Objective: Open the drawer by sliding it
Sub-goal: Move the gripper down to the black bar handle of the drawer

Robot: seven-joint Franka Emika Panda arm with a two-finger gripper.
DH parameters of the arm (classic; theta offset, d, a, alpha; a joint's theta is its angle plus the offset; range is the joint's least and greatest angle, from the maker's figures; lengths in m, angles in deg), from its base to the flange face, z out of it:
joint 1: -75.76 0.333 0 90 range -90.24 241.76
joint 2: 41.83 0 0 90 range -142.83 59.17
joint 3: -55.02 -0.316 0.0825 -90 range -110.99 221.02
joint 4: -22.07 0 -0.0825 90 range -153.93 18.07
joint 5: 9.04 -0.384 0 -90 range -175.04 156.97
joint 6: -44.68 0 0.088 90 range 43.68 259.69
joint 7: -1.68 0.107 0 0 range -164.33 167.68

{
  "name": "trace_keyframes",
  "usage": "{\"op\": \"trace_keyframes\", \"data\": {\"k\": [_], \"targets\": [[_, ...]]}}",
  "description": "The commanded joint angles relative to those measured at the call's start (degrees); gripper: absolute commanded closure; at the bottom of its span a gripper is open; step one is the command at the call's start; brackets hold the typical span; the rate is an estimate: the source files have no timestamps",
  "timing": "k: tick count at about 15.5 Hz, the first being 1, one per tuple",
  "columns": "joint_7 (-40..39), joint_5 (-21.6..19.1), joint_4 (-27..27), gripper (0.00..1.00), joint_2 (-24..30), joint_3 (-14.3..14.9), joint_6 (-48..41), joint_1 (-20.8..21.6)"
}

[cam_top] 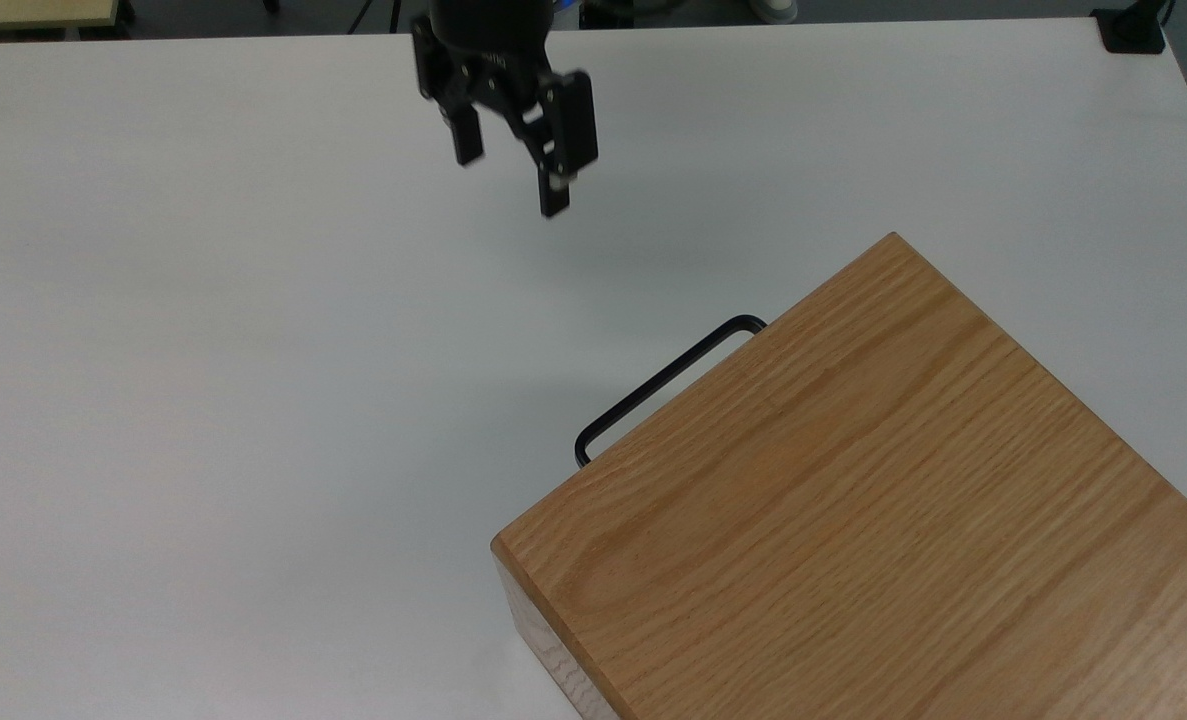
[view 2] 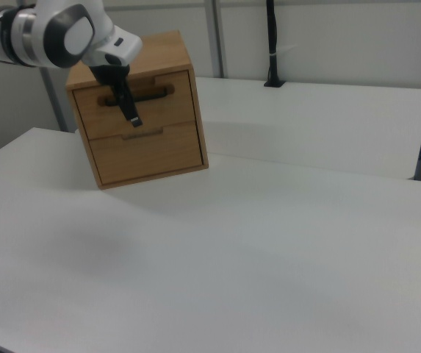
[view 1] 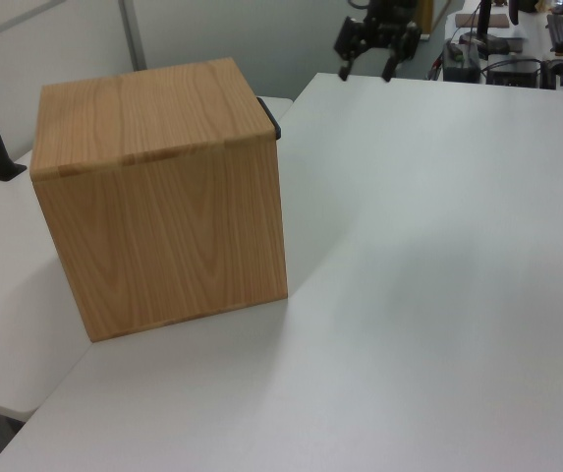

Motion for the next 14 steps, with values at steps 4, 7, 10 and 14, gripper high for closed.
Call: {"op": "trace_keyframes", "data": {"k": [4,7,10,14], "targets": [[8.12,-17.62,0.64,0.29,-5.66,0.47,15.90,-0.01],[8.20,-18.07,2.57,0.45,-9.17,0.38,18.55,0.87],[8.29,-18.16,3.89,0.45,-11.29,0.38,21.18,2.35],[9.87,-18.25,3.98,0.45,-12.08,0.29,23.83,2.63]]}}
